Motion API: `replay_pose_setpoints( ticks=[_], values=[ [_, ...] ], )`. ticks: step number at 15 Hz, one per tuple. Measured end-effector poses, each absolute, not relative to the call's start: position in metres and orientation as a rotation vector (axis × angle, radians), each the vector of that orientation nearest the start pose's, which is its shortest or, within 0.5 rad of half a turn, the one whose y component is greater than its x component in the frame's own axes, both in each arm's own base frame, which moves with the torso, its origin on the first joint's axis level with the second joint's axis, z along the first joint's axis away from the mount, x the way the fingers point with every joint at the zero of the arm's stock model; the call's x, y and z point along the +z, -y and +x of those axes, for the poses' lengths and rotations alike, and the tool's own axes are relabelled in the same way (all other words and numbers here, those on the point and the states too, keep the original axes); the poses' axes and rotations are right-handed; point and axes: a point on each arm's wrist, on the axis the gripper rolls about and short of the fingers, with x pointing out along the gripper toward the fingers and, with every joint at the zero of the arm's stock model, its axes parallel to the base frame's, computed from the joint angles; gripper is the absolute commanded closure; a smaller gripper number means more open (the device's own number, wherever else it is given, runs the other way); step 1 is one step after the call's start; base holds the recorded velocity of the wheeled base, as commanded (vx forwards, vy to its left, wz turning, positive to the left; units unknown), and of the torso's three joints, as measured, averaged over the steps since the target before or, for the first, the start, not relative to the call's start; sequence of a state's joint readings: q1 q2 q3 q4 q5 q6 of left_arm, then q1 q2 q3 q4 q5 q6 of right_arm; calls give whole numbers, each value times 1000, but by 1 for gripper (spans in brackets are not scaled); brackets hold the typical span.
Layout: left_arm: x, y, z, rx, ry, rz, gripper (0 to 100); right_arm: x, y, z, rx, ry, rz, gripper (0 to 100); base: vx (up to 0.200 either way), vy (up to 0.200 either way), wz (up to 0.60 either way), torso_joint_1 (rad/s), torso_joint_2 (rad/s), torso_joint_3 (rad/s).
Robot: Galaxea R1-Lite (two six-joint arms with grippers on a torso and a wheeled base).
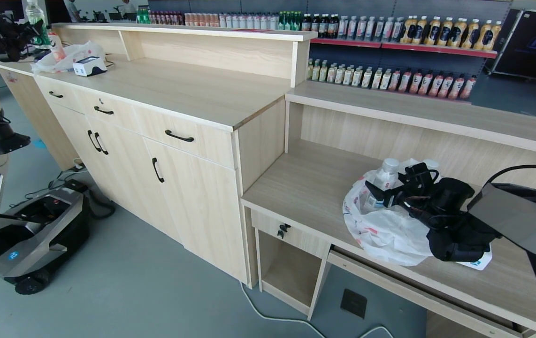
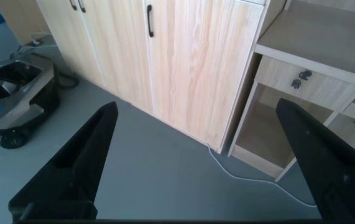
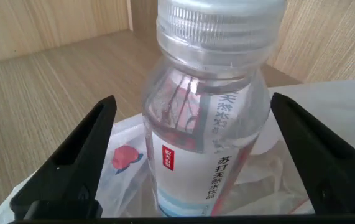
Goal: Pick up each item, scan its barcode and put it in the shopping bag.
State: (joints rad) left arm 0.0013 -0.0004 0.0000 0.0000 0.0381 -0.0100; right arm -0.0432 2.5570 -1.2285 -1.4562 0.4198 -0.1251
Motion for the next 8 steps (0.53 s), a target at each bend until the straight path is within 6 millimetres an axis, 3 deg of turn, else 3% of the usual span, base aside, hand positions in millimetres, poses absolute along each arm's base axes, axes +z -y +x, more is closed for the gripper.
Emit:
replay_pose_setpoints(
  ticks=[5, 8],
  values=[
    [75, -1, -23, 39, 1, -10, 0, 66, 10, 457, 372, 117, -162, 0, 0, 0, 0, 0, 0, 0],
    [75, -1, -23, 39, 1, -10, 0, 101, 13, 432, 370, 19, -227, 0, 0, 0, 0, 0, 0, 0]
  ],
)
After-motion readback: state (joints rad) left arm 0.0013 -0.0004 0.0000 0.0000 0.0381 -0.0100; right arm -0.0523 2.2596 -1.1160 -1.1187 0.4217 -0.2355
